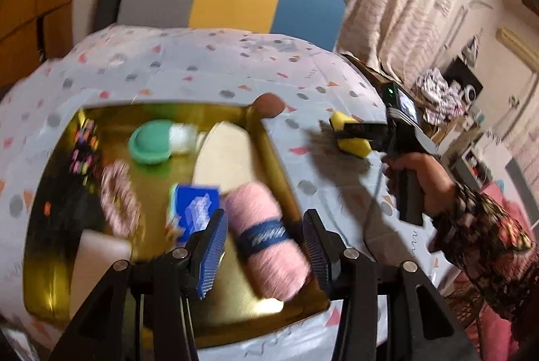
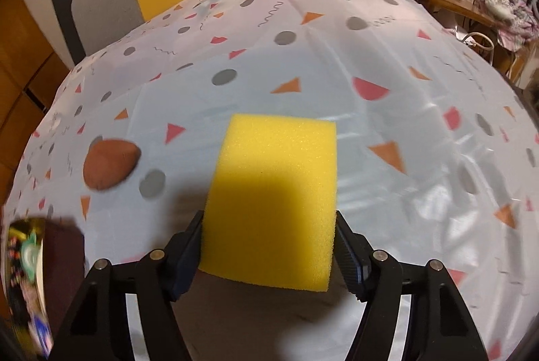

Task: Organize soft objects
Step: 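Grasp the brown egg-shaped sponge with the left tool while the right holds the yellow sponge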

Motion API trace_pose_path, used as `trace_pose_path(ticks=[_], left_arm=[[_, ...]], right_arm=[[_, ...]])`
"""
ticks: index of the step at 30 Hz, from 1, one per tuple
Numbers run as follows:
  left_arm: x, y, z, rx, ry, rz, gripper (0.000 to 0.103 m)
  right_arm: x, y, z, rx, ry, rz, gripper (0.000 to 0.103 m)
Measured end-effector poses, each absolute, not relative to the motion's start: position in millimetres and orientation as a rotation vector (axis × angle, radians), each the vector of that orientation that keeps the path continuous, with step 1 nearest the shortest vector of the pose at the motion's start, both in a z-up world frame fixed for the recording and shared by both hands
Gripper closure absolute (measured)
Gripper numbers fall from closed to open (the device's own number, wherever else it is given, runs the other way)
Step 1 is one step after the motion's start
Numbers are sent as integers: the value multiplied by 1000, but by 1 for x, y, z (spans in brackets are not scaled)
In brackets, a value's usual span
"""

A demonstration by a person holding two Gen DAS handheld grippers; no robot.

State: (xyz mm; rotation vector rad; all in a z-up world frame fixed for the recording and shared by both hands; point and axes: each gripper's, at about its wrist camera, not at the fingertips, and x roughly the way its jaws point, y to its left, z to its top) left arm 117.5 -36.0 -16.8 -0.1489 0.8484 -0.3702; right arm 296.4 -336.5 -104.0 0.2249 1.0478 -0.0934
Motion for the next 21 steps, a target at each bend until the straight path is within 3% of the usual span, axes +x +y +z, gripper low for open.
trace_pose_path(ticks=[4,8,21], left_arm=[[148,-60,3,-140,842,-413,54],[187,-82,15,-101,832,-338,39],[316,-172,-39,241,963,-244,37]], right_arm=[[268,-356,-102,224,1068,-63,33],[251,-372,-114,278,1093,-57,33],[247,-380,-117,411,1104,14,32]])
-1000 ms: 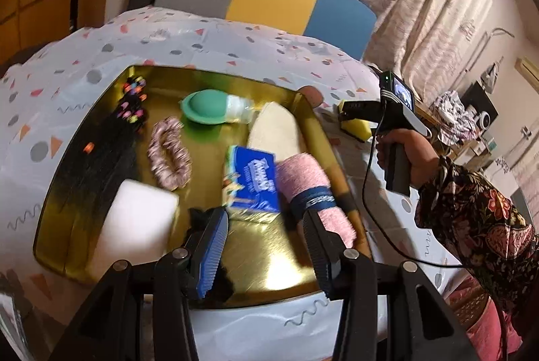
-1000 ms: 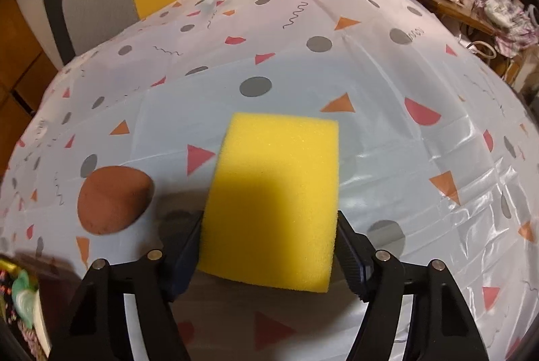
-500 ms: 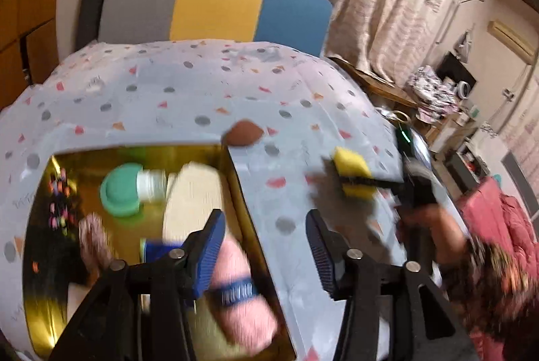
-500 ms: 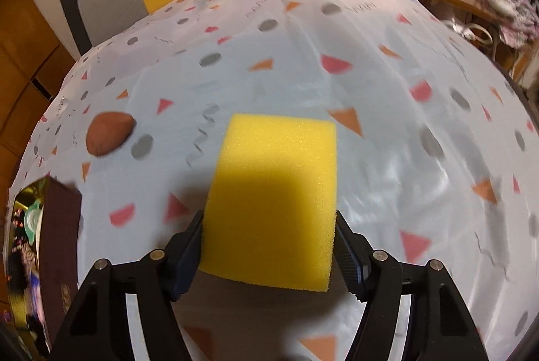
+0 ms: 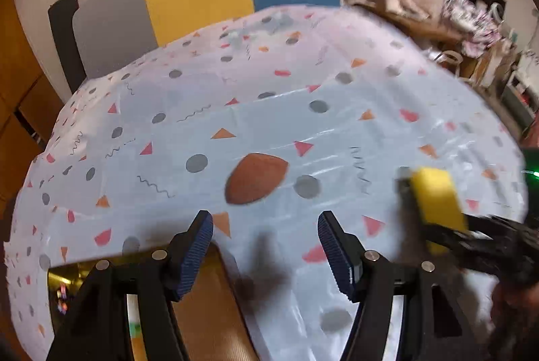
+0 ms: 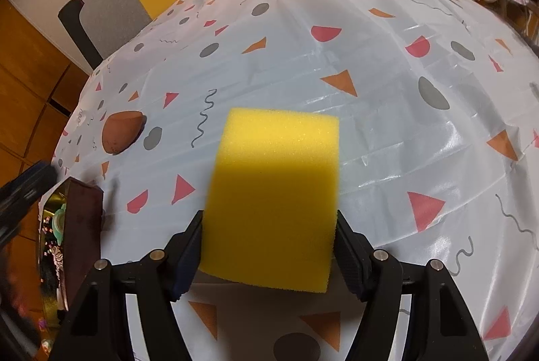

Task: Organize soft objects
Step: 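Grasp the brown egg-shaped sponge with the left tool while the right holds the yellow sponge, then drop the brown sponge into the tray with the left tool while the right holds its sponge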

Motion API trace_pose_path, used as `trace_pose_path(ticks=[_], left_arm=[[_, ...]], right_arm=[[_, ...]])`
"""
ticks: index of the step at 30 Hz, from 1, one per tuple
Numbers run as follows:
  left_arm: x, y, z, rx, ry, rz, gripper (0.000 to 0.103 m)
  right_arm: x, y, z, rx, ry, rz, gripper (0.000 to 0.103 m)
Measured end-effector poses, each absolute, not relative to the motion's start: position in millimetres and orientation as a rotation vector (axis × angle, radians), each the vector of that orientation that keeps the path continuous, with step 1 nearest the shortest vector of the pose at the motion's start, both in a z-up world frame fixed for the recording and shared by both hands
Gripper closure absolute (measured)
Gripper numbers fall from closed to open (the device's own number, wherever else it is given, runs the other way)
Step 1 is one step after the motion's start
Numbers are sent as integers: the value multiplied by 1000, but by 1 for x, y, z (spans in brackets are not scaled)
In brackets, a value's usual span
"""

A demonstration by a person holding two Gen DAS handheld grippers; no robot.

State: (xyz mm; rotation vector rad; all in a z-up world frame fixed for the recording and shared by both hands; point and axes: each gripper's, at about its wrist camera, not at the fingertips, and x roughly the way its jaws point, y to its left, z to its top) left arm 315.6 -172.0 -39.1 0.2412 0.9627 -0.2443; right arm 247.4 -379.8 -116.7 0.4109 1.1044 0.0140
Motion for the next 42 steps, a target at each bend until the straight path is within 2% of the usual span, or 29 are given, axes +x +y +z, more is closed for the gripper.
trace_pose_path(ticks=[10,19,21,23,28,42], left_arm=[[375,-197,-82,410,1025,-228,37],[391,-207,-105,490,1047,-195,37],[391,-211,-107,509,1050,-196,40],[388,-216,-109,537,1049,-217,55],[379,-211,-101,489,1036,-209,58],[316,-154,-47,230,969,-263,59]], right_arm=[[249,-384,-117,487,1128,48,31],[250,-388,-119,556,1140,69,31],[250,-387,-119,549,1140,69,31],[251,-386,-119,540,1140,68,31],[252,-385,-120,530,1140,69,31],[253,-381,-120,479,1132,69,32]])
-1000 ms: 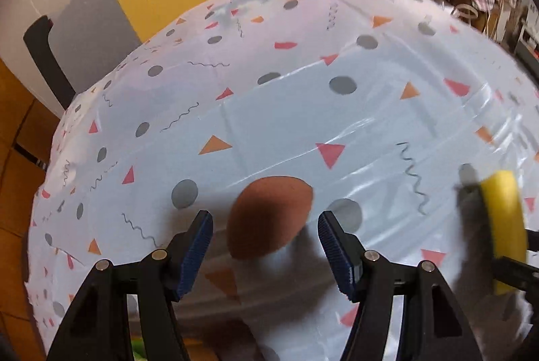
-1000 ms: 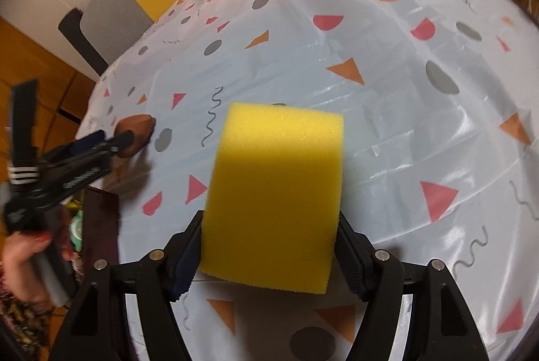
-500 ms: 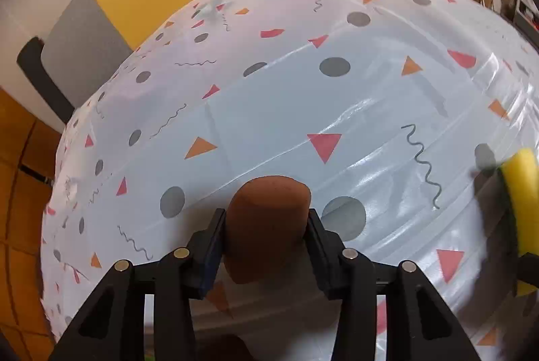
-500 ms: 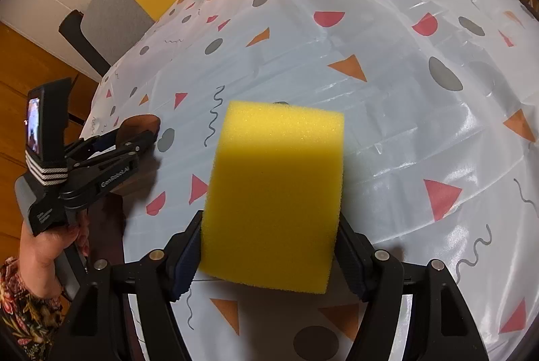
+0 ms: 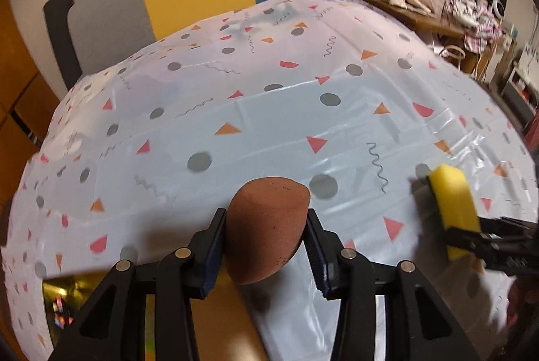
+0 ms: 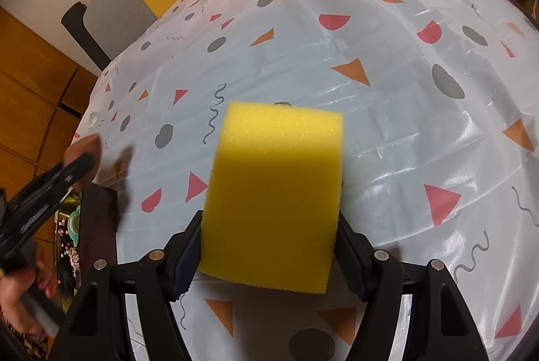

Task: Organize soft objects
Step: 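Drop the brown sponge into the tray with the left tool while the right holds its sponge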

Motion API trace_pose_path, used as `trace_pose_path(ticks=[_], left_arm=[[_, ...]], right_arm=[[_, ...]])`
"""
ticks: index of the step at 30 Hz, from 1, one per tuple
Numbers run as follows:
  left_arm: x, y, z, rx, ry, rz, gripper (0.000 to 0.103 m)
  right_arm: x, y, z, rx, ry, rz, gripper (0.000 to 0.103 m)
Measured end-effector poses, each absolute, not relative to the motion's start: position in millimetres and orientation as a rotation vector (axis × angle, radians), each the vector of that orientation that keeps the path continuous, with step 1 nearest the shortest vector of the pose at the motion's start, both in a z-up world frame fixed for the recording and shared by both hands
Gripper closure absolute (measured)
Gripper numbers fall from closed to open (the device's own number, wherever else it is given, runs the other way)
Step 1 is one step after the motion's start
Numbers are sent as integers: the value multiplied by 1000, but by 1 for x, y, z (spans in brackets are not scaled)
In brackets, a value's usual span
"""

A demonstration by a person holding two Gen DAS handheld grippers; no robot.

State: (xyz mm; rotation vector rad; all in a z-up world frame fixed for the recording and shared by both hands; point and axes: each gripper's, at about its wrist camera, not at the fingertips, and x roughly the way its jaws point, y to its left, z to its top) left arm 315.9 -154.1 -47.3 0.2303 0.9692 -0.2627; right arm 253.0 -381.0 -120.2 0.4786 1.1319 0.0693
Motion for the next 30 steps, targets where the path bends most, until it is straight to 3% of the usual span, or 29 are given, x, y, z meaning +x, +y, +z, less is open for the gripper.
trace_pose_path(ticks=[14,30], left_arm=[[198,-57,-18,81,964,-308,59],[118,-21,-71,-12,1091,-367,55]], right_arm=[[249,-369,-120,363,1120,60,32],[236,-361,-117,335,1106,54,34]])
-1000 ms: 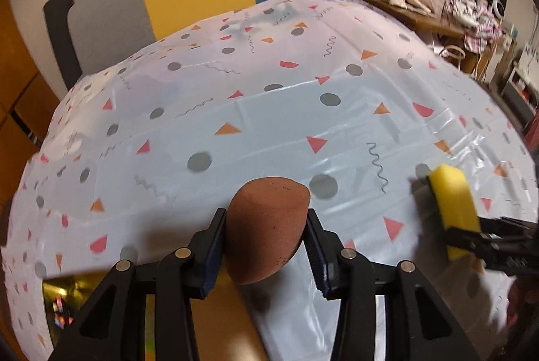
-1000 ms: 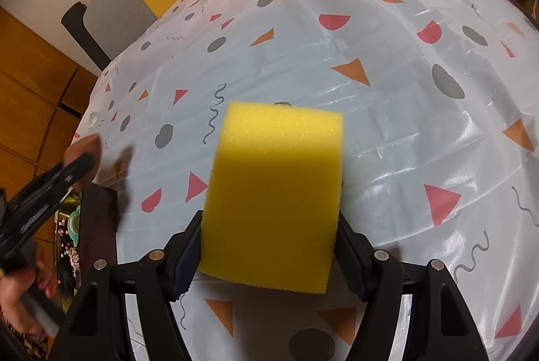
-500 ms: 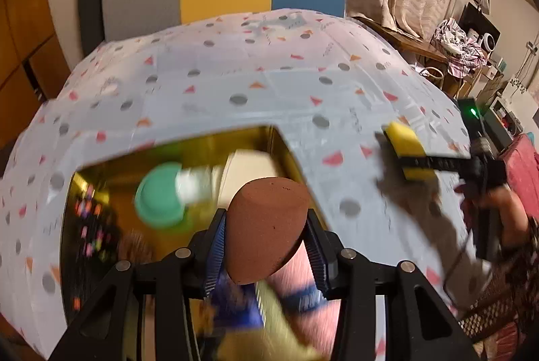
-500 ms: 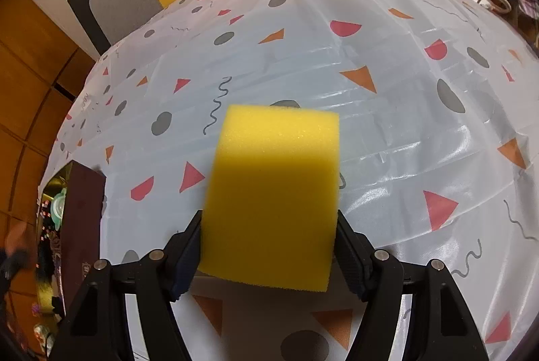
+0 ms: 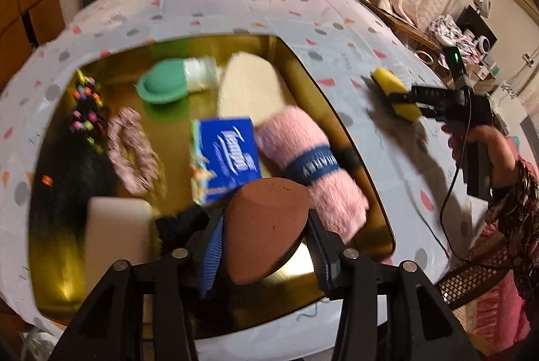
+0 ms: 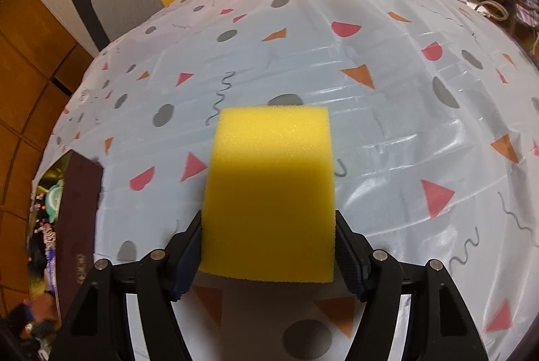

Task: Organize soft objects
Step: 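Drop the brown sponge into the tray with the left tool while the right holds its sponge, then lower the yellow sponge into the gold tray and open the right tool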

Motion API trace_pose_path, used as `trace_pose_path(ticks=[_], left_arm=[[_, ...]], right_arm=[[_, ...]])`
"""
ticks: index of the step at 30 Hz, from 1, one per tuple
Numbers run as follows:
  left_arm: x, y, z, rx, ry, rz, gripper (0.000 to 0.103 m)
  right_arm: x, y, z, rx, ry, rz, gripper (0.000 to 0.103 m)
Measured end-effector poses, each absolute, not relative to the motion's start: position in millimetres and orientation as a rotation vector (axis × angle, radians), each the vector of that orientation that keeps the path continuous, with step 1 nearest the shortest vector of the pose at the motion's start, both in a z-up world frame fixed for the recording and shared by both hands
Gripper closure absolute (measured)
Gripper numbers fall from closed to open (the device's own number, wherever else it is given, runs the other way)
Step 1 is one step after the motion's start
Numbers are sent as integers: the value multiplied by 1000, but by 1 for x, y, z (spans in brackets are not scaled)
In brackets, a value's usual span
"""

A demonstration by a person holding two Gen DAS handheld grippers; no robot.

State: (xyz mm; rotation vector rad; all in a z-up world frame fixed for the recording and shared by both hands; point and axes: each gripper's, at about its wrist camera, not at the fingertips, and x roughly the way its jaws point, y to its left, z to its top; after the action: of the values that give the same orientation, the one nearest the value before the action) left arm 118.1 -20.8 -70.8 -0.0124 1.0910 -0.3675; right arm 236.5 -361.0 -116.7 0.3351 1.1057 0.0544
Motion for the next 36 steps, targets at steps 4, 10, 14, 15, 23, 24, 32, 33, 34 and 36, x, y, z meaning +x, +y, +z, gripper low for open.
trace_pose_path(ticks=[4,10,14,15,23,24,32,33,34,36], left_arm=[[110,-32,-78,63,1073,-345,51],[96,-30,-73,65,1010,-347,35],[85,-22,-64,33,948,-375,25],[83,-20,-62,30,935,-367,25],[72,10,-55,-159,862,-380,26],[71,11,-55,-157,857,-380,26],[59,23,-51,-164,780,-363,26],[57,25,-50,-171,776,-362,26],[56,27,-50,-177,773,-363,26],[53,31,-50,-181,768,-362,26]], right_arm=[[232,-356,-113,370,1092,86,34],[224,-350,-100,382,1034,116,34],[220,-349,-93,387,991,132,34],[218,-348,-91,387,979,138,34],[197,-322,-75,389,912,259,34],[193,-314,-73,377,910,276,34],[178,-219,-37,184,908,474,34],[180,-209,-34,174,914,489,33],[182,-196,-32,165,923,512,33],[186,-169,-29,146,945,558,33]])
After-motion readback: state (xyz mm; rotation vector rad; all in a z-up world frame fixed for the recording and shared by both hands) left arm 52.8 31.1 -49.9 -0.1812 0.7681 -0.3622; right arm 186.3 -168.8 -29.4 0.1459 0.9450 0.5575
